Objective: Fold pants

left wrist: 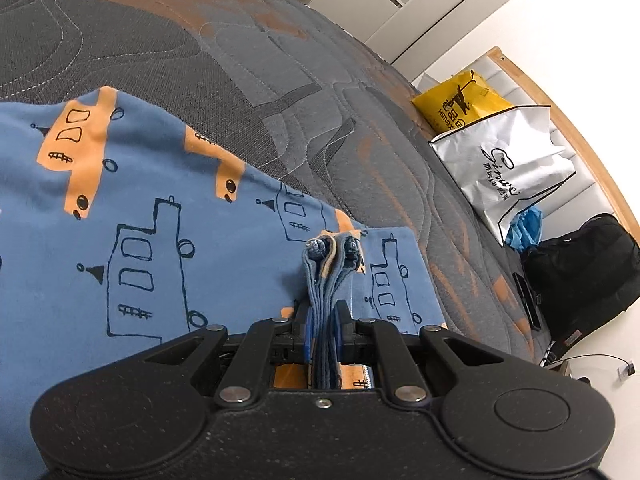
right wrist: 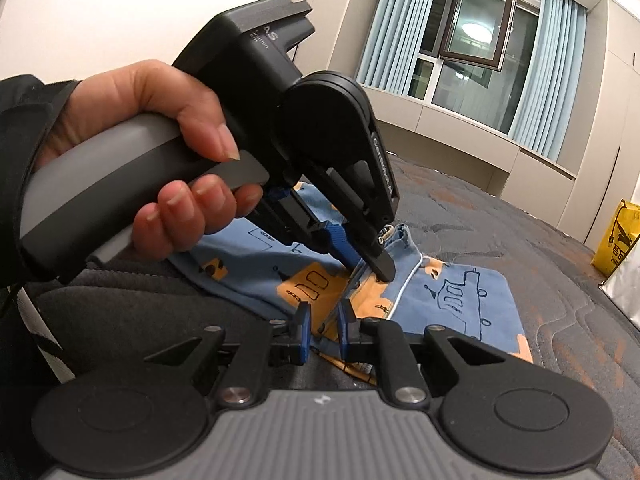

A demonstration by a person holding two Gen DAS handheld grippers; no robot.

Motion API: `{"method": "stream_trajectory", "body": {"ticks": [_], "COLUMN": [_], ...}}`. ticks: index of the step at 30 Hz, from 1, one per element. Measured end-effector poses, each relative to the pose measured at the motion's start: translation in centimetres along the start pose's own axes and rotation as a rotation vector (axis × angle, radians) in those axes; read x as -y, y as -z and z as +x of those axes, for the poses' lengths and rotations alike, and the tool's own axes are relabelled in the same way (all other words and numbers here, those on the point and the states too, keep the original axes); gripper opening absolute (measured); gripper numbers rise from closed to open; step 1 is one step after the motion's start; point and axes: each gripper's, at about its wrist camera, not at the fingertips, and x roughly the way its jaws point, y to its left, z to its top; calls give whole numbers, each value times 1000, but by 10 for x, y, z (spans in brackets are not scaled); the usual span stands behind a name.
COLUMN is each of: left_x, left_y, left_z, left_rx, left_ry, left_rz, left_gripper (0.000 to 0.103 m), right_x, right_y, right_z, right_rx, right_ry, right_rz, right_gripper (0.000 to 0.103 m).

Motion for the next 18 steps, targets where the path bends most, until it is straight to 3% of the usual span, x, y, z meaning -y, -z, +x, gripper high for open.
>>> {"method": "stream_trajectory", "body": {"ticks": [6, 9, 13, 15, 17, 18], "left_x": [3, 7, 6, 1, -7, -11], "left_y": [0, -1, -4, -6, -9, -10], "left_z": [-3, -13, -35, -47, -60, -67], "left_rx": [6, 19, 48, 64, 79, 84], "left_ry": [18, 34, 48, 38, 20, 7], "left_rz": [8, 29, 56, 58, 58, 62], "left_gripper": [11, 10, 10, 10, 10, 10], "right_x": [2, 3, 2, -1, -4, -5], "right_y": [-2, -5, -12, -15, -18, -19], "right_z": [8, 2, -12, -18, -24, -26], "right_rx": [-2, 30, 115, 149, 180, 191], "right_ry": [1, -6, -31, -28, -19, -15], "right_rz": [7, 21, 32, 19, 7, 6], "right_gripper": [16, 24, 59, 61, 71, 81]}}
